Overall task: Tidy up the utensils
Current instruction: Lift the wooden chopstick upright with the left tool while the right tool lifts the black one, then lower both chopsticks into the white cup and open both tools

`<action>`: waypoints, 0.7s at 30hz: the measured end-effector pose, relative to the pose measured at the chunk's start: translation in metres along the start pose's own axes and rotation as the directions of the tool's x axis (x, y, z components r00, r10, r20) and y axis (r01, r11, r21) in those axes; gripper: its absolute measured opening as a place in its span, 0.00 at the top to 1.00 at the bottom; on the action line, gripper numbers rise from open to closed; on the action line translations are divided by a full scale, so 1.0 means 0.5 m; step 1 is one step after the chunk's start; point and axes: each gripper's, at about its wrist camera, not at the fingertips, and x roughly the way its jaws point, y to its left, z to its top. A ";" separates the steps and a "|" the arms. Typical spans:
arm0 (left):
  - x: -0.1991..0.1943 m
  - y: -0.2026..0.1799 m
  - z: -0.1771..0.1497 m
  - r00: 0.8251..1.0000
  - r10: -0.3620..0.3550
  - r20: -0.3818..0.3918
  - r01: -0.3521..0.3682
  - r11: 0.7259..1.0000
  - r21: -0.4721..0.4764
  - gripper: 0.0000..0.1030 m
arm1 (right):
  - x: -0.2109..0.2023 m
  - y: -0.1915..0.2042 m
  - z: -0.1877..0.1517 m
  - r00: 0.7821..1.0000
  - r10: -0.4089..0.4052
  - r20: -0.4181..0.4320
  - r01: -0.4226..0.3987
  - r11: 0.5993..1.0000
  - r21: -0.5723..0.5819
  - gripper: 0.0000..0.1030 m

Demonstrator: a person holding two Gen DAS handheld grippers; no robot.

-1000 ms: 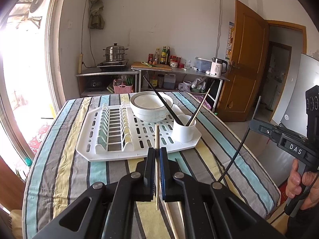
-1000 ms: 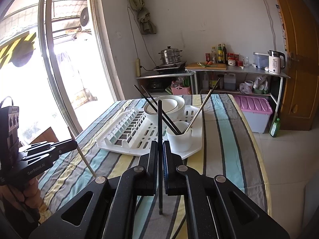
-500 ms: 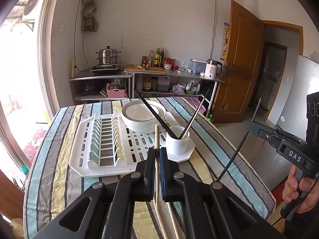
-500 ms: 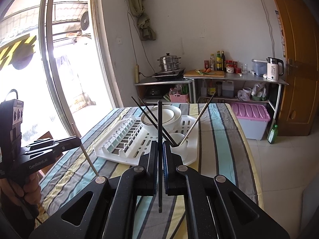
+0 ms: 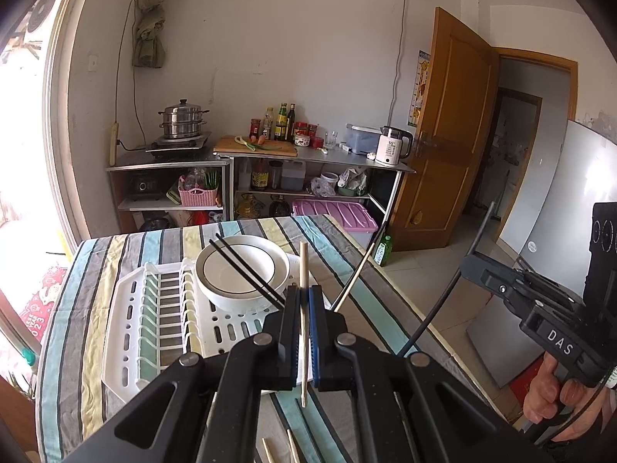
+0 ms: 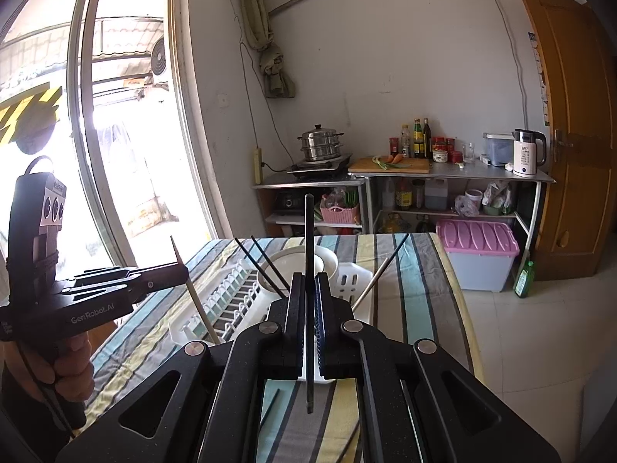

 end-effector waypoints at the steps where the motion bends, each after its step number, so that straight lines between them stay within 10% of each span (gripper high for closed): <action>1: 0.006 -0.001 0.009 1.000 -0.004 0.002 0.004 1.000 -0.001 0.96 | 0.005 -0.002 0.007 1.000 0.001 0.002 -0.001 1.000 0.003 0.96; 21: 0.168 0.021 0.114 1.000 -0.029 0.002 0.029 0.999 -0.039 0.96 | 0.105 -0.038 0.082 1.000 0.000 0.024 -0.001 0.999 0.039 0.96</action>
